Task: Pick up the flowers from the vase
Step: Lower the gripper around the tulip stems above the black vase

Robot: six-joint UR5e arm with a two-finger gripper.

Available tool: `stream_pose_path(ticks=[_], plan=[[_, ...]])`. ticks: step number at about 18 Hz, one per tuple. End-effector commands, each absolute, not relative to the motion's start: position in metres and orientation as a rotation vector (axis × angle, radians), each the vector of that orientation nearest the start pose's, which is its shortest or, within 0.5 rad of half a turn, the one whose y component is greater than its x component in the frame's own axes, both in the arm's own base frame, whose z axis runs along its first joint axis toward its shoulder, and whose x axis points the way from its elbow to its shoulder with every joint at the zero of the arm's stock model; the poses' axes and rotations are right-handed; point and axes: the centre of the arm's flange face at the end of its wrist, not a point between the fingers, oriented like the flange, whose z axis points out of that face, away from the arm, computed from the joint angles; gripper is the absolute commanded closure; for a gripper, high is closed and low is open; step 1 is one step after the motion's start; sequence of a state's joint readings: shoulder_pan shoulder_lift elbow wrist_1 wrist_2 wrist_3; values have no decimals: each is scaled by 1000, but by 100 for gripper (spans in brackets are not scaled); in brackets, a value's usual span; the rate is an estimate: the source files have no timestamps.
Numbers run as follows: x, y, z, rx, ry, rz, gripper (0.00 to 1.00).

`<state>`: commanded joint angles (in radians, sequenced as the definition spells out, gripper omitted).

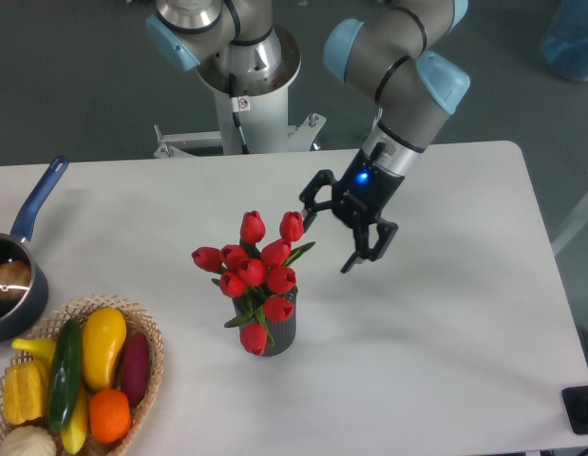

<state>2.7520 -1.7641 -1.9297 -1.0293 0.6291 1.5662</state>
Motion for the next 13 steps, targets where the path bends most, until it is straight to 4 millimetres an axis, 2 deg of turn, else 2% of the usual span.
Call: stream_pose_path(ticks=[4,13], plan=[[-385,403,316,-2095,412,-267,0],[-380,423,300,-2005,408,-331,0]])
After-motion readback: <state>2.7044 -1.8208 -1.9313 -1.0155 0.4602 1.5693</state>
